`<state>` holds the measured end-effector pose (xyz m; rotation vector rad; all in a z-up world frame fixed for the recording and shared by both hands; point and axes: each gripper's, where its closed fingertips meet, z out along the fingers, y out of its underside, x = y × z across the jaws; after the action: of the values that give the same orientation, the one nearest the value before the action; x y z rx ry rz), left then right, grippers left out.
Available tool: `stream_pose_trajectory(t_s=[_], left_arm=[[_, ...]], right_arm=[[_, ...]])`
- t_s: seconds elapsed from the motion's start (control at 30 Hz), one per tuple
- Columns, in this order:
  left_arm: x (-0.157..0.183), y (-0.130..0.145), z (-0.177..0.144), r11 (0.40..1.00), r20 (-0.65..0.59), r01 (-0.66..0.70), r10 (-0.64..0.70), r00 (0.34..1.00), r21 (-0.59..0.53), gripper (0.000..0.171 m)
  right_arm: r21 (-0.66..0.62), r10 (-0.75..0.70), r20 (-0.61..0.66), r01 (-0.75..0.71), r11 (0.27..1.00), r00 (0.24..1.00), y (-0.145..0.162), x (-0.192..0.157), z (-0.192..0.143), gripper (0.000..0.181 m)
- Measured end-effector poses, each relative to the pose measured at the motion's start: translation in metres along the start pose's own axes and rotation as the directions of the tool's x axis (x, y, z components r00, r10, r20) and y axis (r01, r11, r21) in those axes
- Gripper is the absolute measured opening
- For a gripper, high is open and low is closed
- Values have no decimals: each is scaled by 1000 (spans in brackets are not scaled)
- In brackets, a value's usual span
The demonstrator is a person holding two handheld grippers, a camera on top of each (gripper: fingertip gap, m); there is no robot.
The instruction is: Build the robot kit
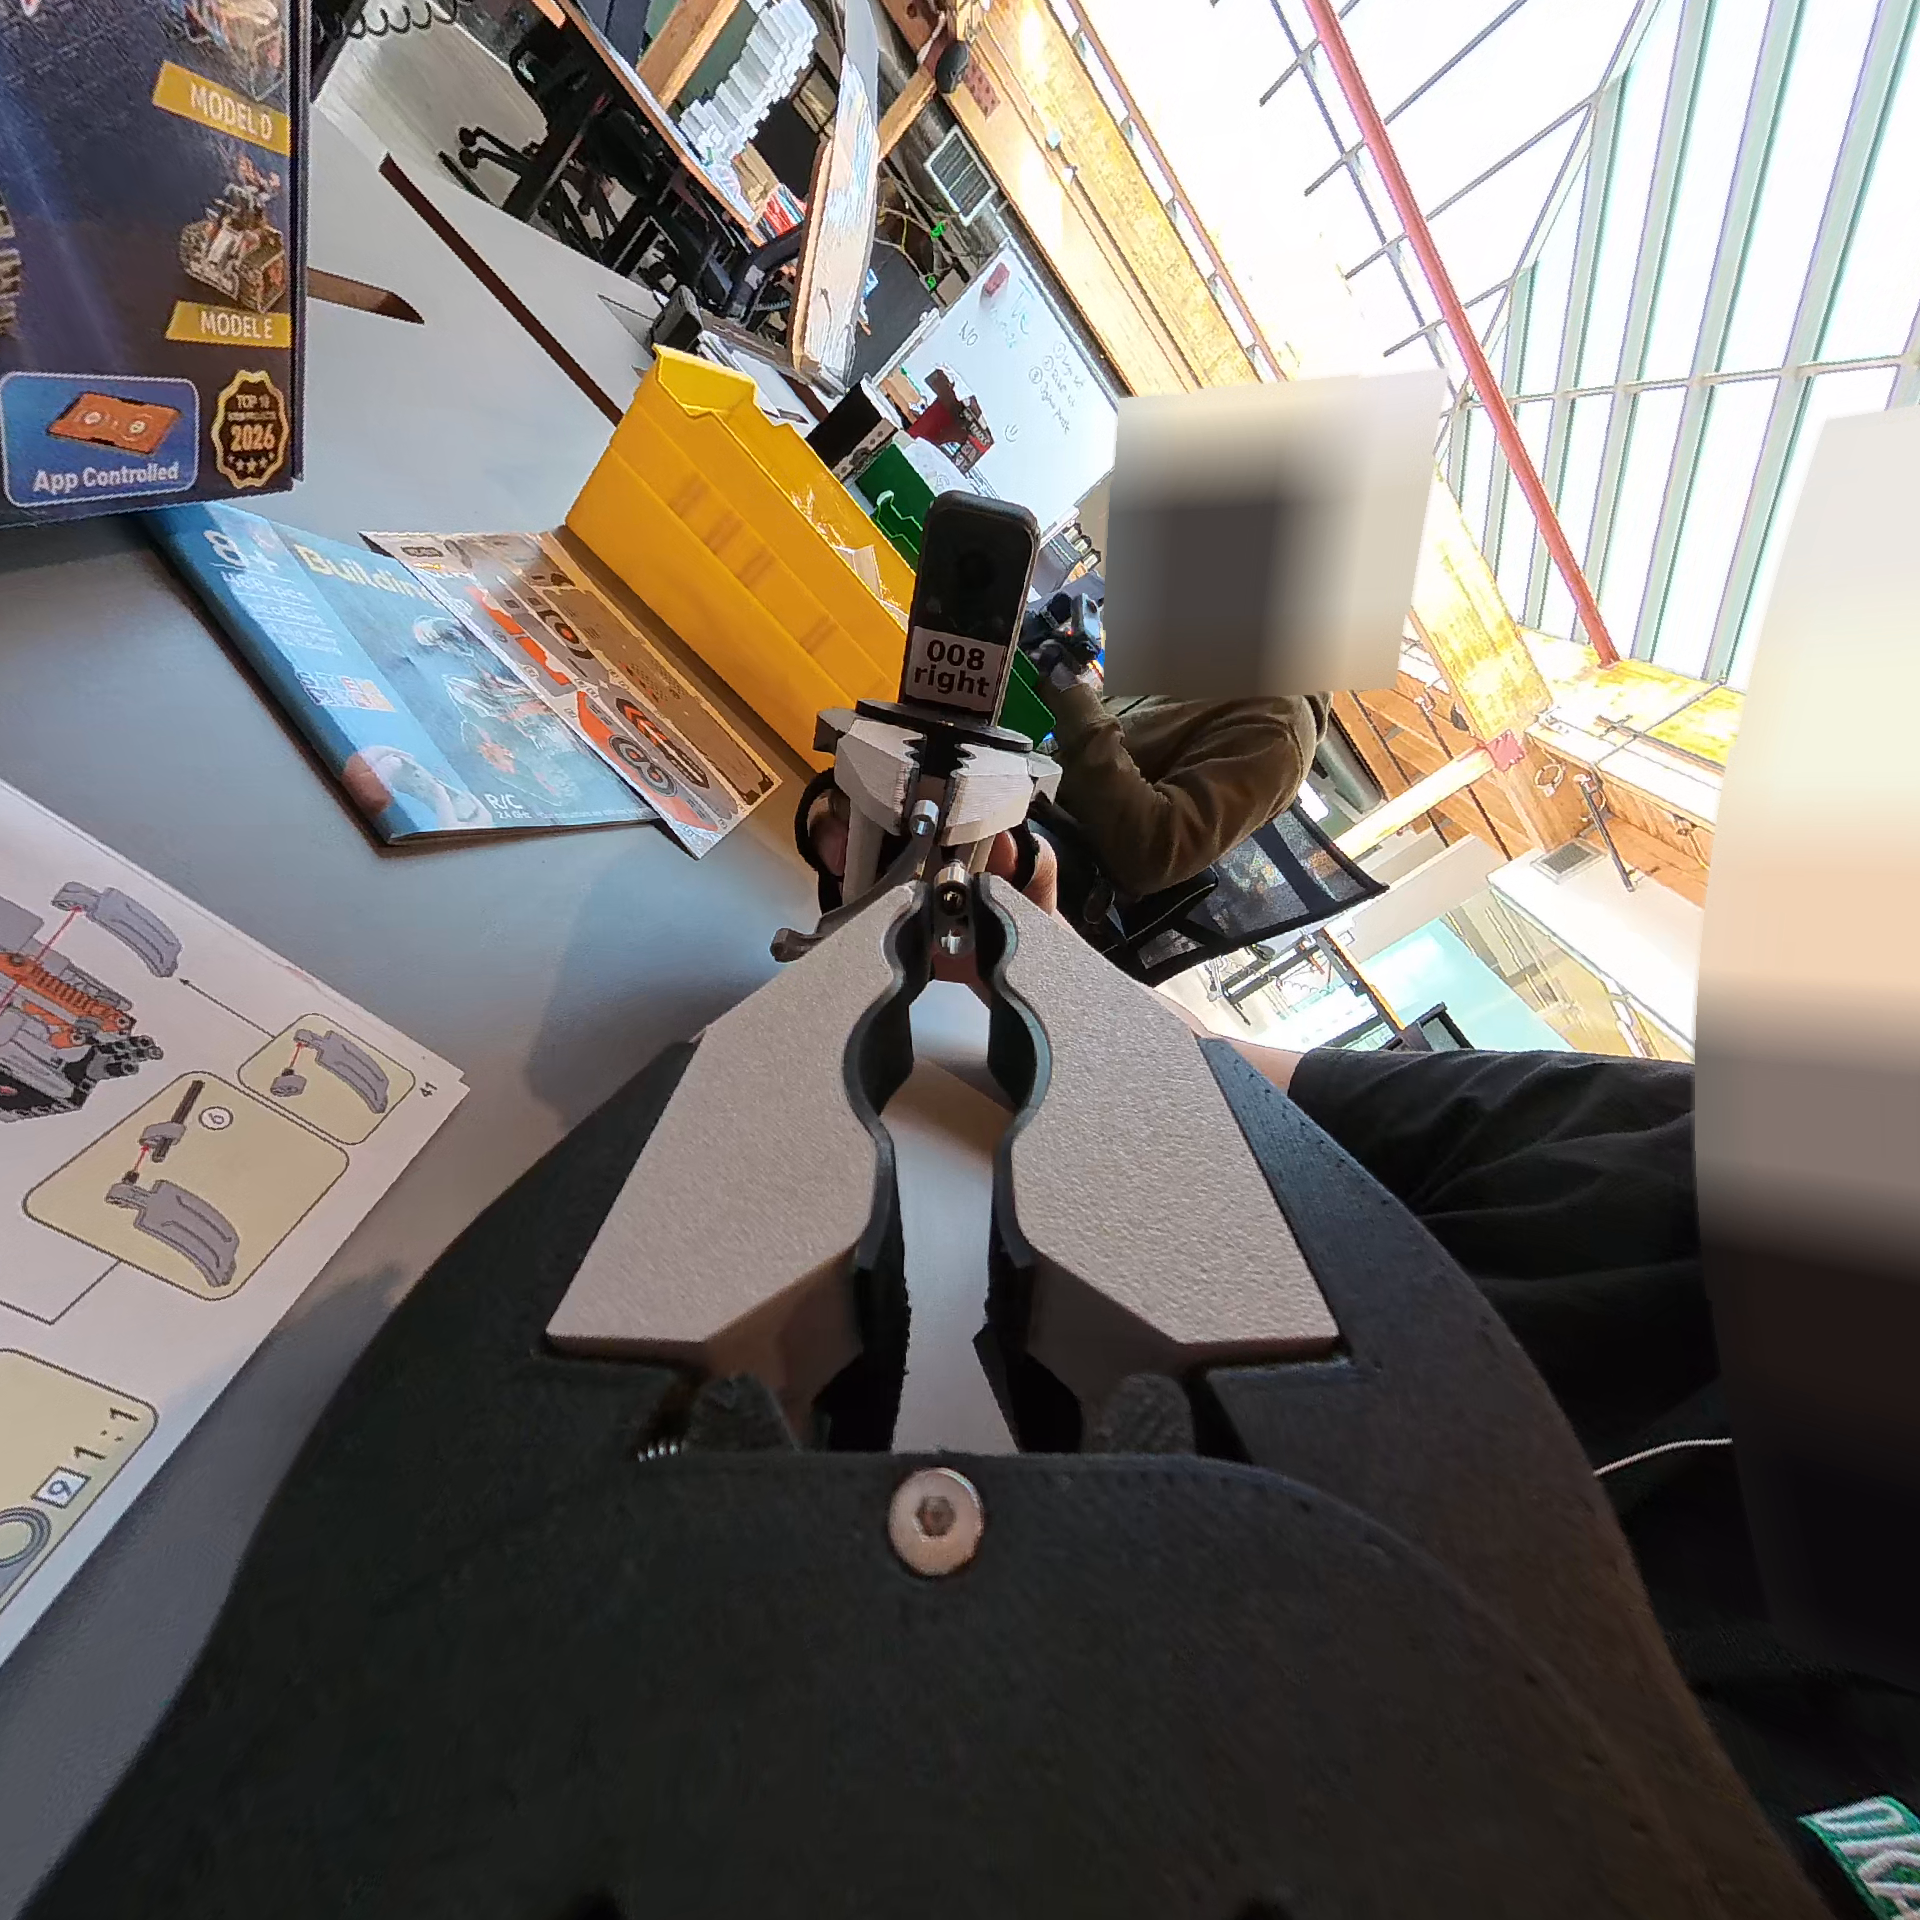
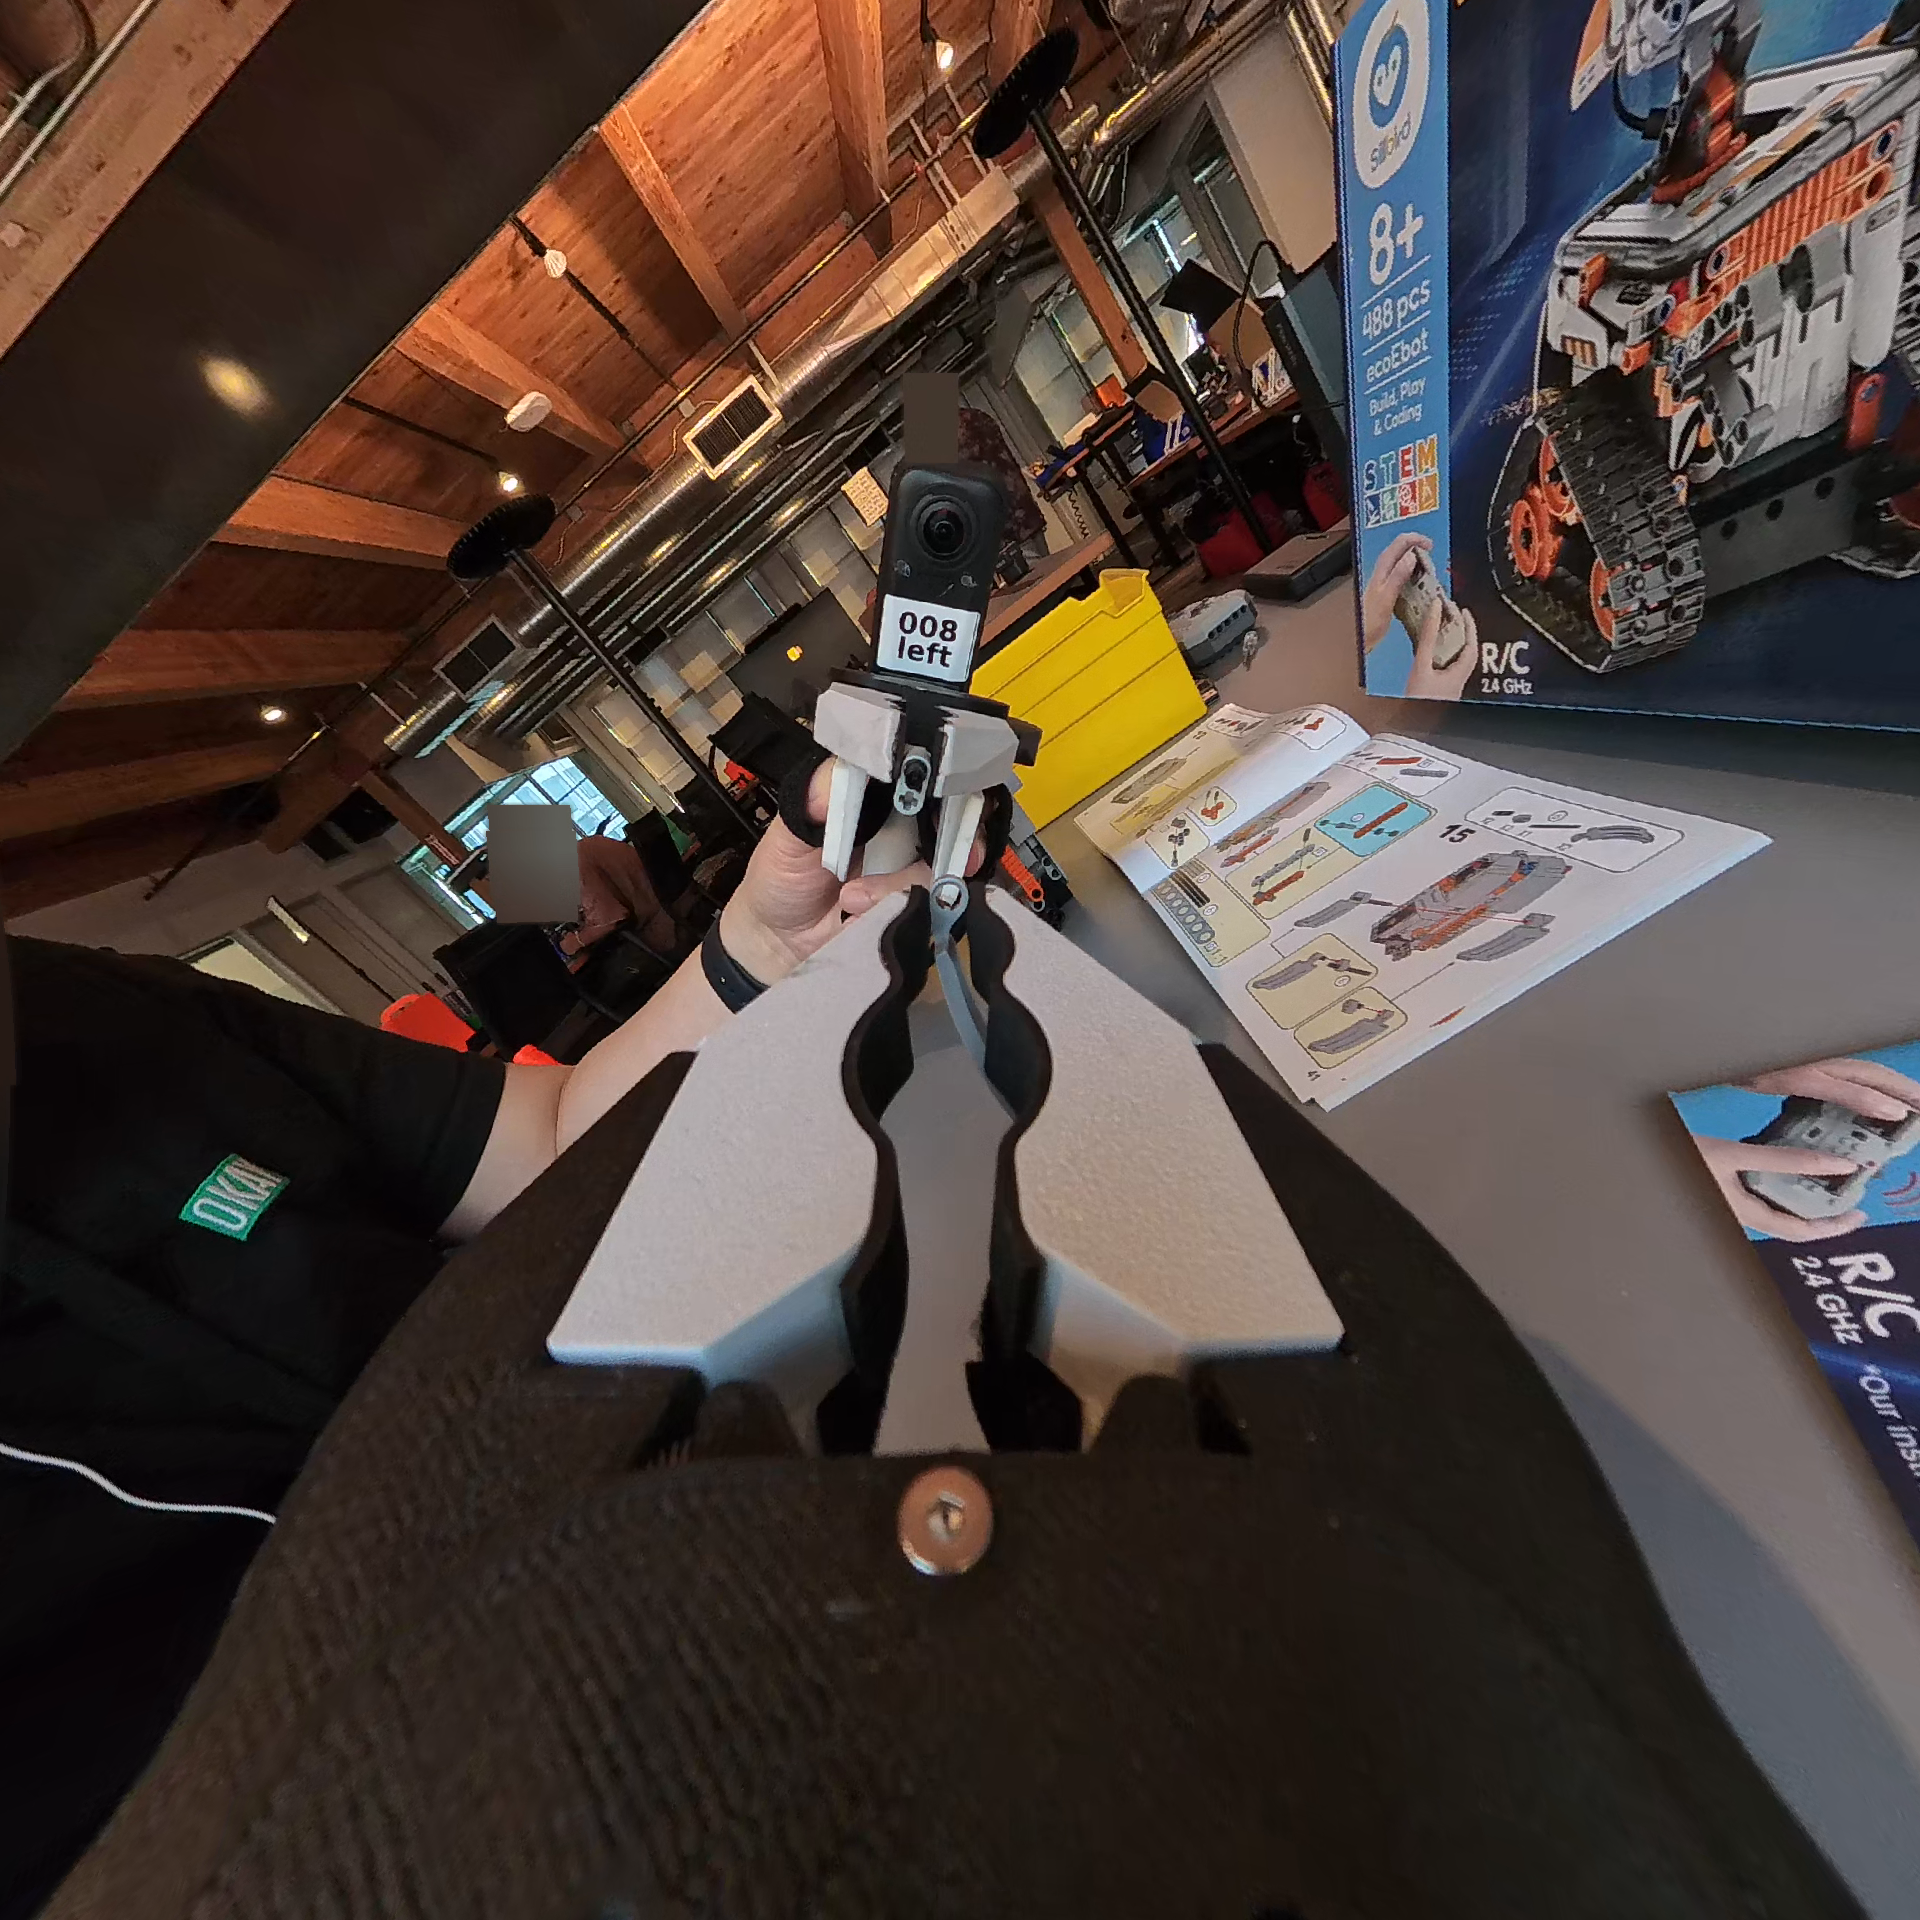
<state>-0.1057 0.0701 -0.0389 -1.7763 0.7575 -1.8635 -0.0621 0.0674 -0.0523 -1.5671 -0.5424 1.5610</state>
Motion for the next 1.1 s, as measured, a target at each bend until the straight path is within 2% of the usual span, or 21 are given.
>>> stream_pose_trajectory(t_s=[1.1], left_arm=[[-9,5,2,999,20,32,-32,999,-21,5]], right_arm=[[-42,-33,-41,32,999,999,7,7,2,4]])
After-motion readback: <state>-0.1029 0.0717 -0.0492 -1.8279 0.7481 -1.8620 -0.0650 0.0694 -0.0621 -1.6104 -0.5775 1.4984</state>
